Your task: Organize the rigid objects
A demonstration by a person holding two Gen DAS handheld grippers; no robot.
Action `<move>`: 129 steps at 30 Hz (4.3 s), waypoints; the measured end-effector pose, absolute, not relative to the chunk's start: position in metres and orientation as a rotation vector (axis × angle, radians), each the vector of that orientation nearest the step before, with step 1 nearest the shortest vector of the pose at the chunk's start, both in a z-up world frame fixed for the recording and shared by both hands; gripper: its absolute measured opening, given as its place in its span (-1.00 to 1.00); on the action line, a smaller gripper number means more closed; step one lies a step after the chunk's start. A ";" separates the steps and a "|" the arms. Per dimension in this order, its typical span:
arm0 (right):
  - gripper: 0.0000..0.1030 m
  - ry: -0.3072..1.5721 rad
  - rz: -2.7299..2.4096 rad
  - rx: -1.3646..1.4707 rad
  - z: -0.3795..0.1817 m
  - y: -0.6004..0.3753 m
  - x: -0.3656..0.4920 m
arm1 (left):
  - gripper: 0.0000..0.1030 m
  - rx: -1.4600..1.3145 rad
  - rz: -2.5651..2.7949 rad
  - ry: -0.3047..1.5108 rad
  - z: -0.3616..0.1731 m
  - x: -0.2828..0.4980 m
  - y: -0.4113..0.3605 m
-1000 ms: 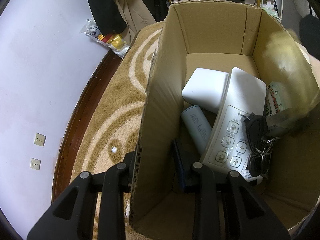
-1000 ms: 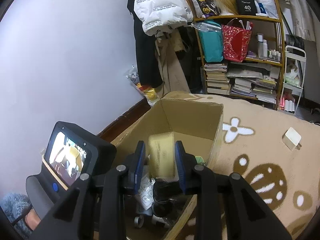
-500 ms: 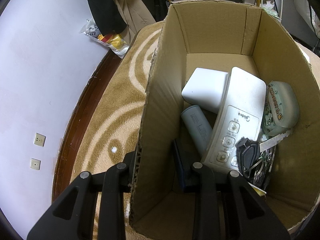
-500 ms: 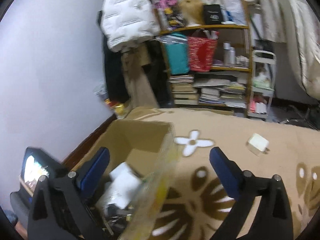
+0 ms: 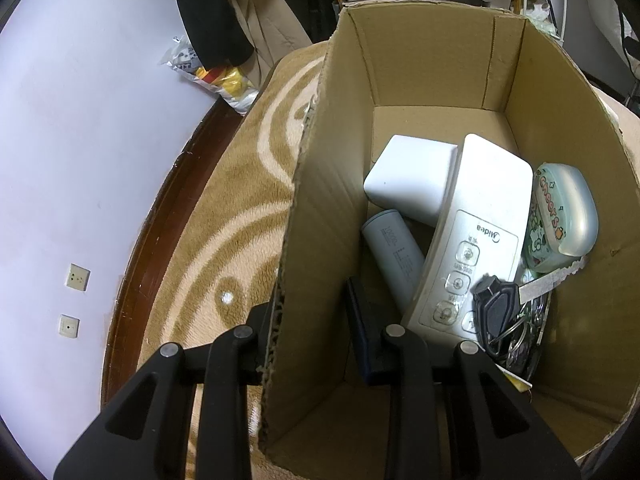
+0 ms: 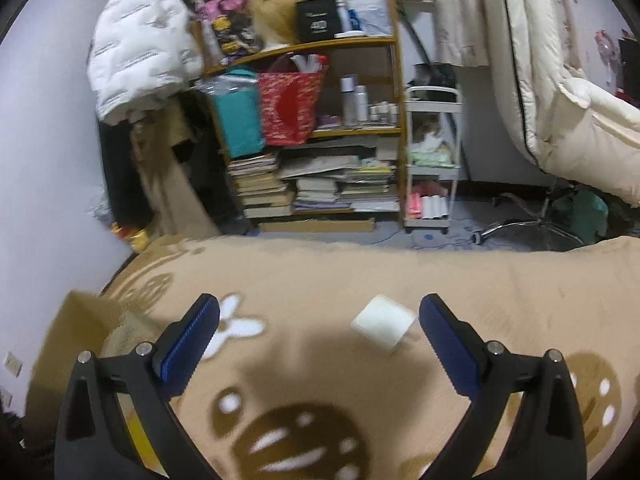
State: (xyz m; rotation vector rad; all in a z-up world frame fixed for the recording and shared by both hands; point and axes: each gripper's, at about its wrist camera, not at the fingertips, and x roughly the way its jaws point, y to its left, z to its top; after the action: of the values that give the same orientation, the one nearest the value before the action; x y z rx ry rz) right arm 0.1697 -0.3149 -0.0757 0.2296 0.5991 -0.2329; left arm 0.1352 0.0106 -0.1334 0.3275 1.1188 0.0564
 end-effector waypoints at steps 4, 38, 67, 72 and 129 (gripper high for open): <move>1.00 0.597 -0.268 0.217 -0.082 -0.335 0.182 | -0.46 0.330 0.057 1.122 -0.135 0.136 0.011; 0.29 0.890 -0.152 0.258 -0.187 -0.375 0.241 | -0.47 0.339 0.060 1.131 -0.139 0.139 0.002; 0.29 0.599 0.296 0.100 -0.060 -0.186 0.162 | -0.47 0.312 0.051 1.132 -0.140 0.140 0.010; 0.29 0.611 0.331 0.077 -0.058 -0.162 0.151 | -0.47 0.304 0.048 1.133 -0.140 0.139 0.010; 1.00 0.661 0.147 0.104 -0.045 -0.165 0.046 | -0.06 0.210 0.001 0.974 -0.060 0.075 0.023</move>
State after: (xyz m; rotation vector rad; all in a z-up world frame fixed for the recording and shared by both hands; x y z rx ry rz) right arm 0.0460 -0.1647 -0.0449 0.1040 0.6608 0.1467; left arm 0.0752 0.0232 -0.0597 0.2101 0.9740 0.0013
